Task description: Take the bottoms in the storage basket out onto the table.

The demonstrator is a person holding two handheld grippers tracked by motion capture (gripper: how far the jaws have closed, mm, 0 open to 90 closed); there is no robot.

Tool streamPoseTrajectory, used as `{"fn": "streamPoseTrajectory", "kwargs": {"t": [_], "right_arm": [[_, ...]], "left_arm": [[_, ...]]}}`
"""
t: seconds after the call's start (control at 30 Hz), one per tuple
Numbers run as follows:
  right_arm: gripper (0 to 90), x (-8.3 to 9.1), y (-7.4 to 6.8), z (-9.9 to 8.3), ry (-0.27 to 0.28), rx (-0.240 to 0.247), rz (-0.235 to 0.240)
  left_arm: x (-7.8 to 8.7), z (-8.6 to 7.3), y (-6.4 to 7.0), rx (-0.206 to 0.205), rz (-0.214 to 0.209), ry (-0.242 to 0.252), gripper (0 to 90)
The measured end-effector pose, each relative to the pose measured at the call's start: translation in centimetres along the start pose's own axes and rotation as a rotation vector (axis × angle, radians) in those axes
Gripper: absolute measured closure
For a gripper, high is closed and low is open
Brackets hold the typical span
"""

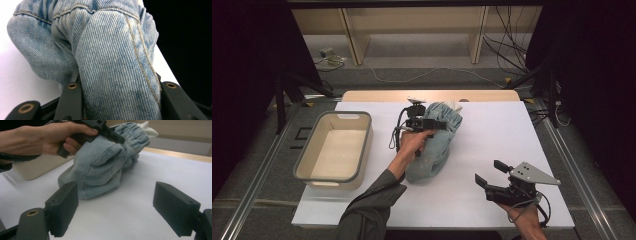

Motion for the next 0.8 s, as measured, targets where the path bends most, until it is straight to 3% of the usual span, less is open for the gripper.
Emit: {"fn": "streamPoseTrajectory", "kwargs": {"t": [0.33, 0.8], "right_arm": [[21.2, 0.0, 0.0, 0.0, 0.0, 0.002, 0.001], [21.2, 0.0, 0.0, 0.0, 0.0, 0.003, 0.002]], "left_arm": [[-0.7, 0.0, 0.3, 0.007, 0.01, -0.01, 53.6], [-1.5, 0.2, 1.0, -0.022, 0.026, -0.01, 49.2]]}}
Point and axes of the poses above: each handheld gripper's, and its own axes: x roughly backward along the jaws, z roughly out of its top, y roughly to its right, the point moved 6 cm from there along -x, roughly forward along the jaws, and after that the axes turned 14 degrees about -x, right-handed, at the moved point
